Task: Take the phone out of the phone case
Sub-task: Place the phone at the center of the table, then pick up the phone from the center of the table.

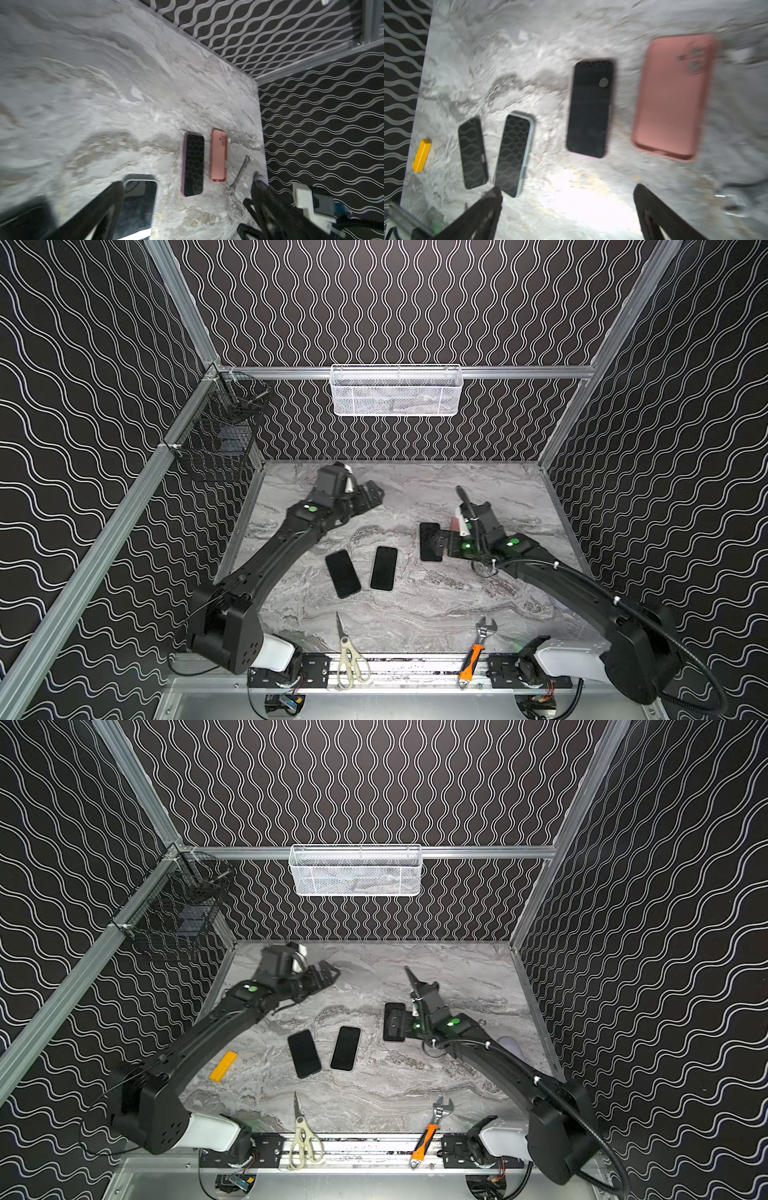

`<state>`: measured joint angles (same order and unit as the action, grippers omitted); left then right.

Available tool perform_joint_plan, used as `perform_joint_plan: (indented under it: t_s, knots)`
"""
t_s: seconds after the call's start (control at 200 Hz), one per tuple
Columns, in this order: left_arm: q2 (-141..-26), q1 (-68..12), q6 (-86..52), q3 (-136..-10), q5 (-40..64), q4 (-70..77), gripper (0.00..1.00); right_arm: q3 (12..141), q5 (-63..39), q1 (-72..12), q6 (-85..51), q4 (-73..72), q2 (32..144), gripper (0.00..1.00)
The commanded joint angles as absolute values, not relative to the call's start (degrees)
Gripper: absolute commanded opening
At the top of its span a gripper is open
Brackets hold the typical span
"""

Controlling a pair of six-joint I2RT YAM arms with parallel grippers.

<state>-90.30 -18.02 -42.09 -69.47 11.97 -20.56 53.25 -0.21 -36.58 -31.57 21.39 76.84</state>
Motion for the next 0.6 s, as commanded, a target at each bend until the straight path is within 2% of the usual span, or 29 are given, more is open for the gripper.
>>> perform_joint_plan:
  t_s: [0.0,0.165,0.225,0.425,0.596]
  knots:
    - [-90.74,-10.67,-31.67,-71.98,18.59,-28.40,0.99,56.55,4.89,-42.14,-38.50,17.98,81.34,1.00]
    - [-93.72,-3.00,-26.42,-75.40,18.40,-32.30,0.99,66.32,11.73,-50.64,-43.57,22.02,91.98,1.00]
    - [-93.74,-0.05,-26.95,-75.42,21.74,-32.61,0.99,70.05,12.85,-52.12,-46.51,24.16,95.83,1.00]
    - [-90.99,5.68,-26.19,-74.21,18.17,-32.63,0.99,83.60,12.64,-55.07,-52.64,33.59,108.34,1.00]
    - [-90.97,7.97,-26.87,-74.09,20.03,-32.61,0.99,87.60,9.26,-55.60,-54.06,34.60,116.74,1.00]
